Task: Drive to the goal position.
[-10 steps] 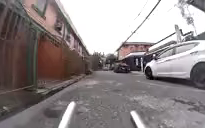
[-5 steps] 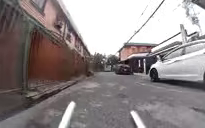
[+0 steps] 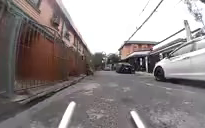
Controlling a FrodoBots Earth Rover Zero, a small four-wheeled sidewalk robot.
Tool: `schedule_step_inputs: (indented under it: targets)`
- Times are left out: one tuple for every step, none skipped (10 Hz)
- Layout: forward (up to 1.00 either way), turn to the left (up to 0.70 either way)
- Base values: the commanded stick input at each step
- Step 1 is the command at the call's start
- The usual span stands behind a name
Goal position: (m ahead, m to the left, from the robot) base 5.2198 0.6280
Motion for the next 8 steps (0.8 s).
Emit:
schedule_step_inputs:
  targets:
    - [0.85,0.0]
    - [0.85,0.0]
    - [0.85,0.0]
    - [0.85,0.0]
    - [0.85,0.0]
    - [0.85,0.0]
    - [0.85,0.0]
    - [0.85,0.0]
